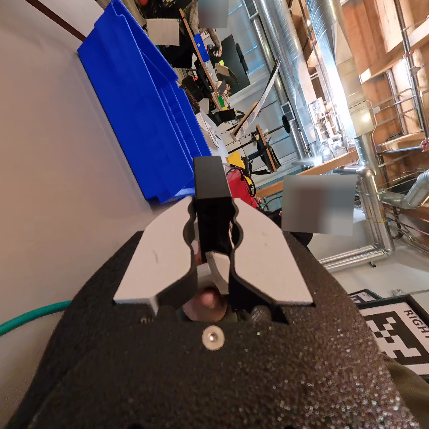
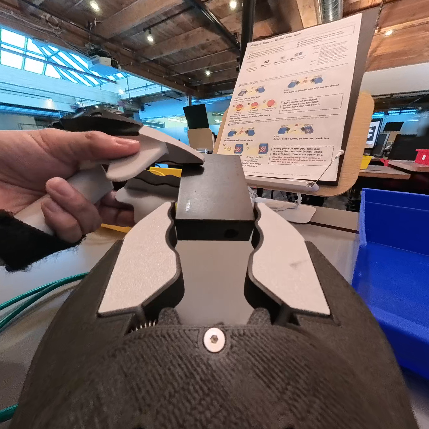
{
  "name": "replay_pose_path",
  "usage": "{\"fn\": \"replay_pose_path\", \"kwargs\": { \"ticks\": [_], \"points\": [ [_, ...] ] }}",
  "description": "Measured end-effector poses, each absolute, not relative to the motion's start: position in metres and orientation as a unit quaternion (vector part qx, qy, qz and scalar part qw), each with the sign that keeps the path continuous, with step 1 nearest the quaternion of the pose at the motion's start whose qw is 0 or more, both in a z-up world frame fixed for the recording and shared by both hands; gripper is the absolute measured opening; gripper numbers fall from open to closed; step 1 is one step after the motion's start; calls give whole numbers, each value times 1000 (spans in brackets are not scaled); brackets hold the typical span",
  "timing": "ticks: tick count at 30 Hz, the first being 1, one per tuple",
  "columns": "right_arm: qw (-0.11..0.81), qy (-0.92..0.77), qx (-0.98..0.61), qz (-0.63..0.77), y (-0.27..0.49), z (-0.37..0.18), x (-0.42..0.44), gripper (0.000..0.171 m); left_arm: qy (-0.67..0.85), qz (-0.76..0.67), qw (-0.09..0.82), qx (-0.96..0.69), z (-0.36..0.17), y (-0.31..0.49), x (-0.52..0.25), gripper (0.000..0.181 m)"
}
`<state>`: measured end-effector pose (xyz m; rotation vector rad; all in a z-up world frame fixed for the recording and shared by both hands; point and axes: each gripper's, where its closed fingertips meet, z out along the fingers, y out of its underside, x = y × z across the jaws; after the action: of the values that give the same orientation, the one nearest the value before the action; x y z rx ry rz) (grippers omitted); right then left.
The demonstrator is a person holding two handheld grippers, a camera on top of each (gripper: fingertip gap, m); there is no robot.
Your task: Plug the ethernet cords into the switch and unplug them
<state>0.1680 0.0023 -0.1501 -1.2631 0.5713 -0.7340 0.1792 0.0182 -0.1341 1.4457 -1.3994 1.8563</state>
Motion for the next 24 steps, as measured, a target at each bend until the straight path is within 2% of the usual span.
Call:
{"fn": "replay_pose_path", "kwargs": {
  "ticks": [9, 14, 19, 22, 24],
  "points": [
    [708, 268, -581, -298, 1, -154, 169, 61, -496, 662, 205, 523, -138, 17, 181, 28],
    [714, 267, -587, -272, 3, -156, 168, 61, -550, 653, 145, 500, -140, 23, 182, 31],
    [721, 283, -581, -251, -4, -157, 174, 62, -575, 665, 46, 475, -125, 48, 187, 33],
    [717, 285, -583, -254, -9, -157, 177, 62, -628, 639, -25, 443, -126, 60, 180, 33],
    [709, 293, -580, -274, -17, -157, 182, 62, -682, 609, -36, 402, -132, 58, 162, 34]
  ]
}}
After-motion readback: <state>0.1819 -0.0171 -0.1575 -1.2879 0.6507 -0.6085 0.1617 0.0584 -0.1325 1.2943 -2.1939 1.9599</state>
